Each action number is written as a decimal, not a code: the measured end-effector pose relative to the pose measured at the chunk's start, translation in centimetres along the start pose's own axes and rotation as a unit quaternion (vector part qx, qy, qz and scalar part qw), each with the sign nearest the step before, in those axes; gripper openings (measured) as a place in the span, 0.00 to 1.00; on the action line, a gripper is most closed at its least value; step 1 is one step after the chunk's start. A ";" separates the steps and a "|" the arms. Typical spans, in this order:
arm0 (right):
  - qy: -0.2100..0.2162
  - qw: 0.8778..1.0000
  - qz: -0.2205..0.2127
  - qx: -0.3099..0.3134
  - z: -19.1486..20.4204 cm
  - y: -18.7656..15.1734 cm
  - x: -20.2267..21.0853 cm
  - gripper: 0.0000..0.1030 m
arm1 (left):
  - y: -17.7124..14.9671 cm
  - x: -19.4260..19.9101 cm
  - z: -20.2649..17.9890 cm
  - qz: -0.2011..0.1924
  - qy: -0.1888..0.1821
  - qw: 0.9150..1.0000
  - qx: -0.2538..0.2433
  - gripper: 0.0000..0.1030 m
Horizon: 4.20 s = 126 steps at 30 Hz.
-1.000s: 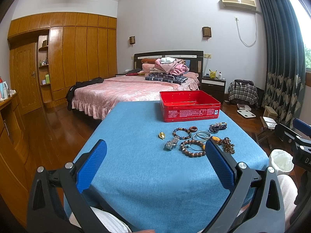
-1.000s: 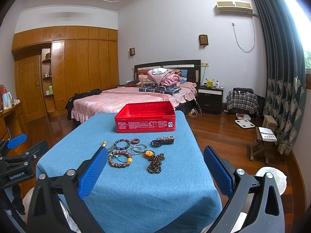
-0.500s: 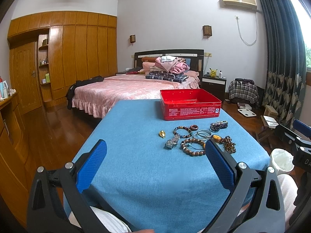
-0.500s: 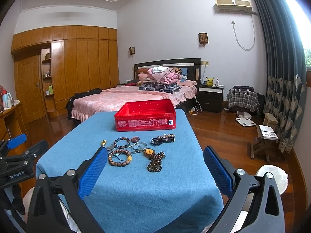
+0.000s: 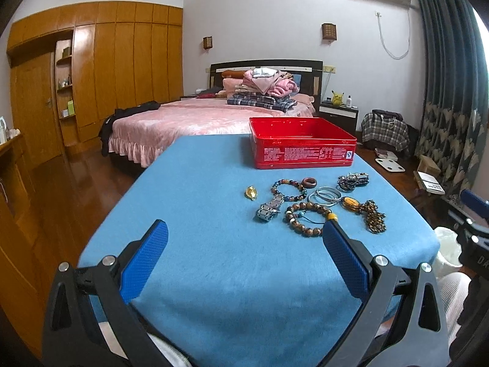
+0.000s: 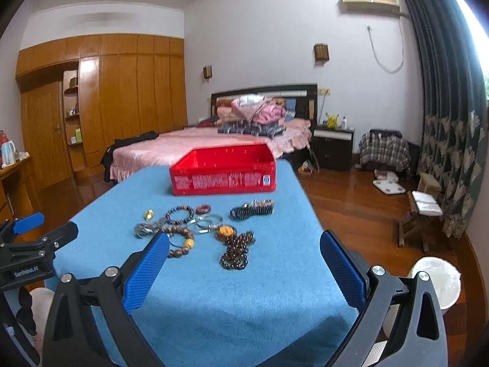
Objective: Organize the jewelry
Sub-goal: 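Grasp the wooden bead bracelet with the left tool while the right tool grasps the dark bead necklace, then carry the bracelet with the left tool into the red tin box while the right tool drops the necklace there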
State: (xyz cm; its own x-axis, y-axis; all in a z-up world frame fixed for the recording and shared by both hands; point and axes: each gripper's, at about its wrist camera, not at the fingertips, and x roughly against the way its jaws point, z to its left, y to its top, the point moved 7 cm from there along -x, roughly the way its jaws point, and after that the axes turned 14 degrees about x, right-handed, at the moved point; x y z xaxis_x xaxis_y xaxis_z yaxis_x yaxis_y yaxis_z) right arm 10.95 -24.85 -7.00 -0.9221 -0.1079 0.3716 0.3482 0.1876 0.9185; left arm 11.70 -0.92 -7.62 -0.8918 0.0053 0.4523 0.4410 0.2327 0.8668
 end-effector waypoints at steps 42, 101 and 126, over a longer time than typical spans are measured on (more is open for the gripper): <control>0.053 0.996 0.064 0.039 0.6 -3.6 -12.3 0.33 | -3.6 -12.5 -4.6 0.080 -0.034 0.996 0.012 0.47; 0.098 0.995 0.015 -0.012 -3.8 14.3 -26.8 0.20 | 15.7 -22.5 -11.8 0.002 -0.132 0.988 0.079 0.17; 0.072 0.997 0.017 -0.004 -3.7 10.4 -19.9 0.80 | 12.6 -18.9 -3.2 0.056 -0.065 0.994 0.066 0.87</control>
State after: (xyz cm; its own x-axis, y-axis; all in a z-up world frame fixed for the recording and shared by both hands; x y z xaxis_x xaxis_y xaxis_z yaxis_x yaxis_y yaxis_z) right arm 33.60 -24.35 -4.33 -0.8766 -0.2403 0.4170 0.3803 0.1852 0.9061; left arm 34.45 -1.23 -4.63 -0.8467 0.1617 0.5070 0.5296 0.3489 0.7732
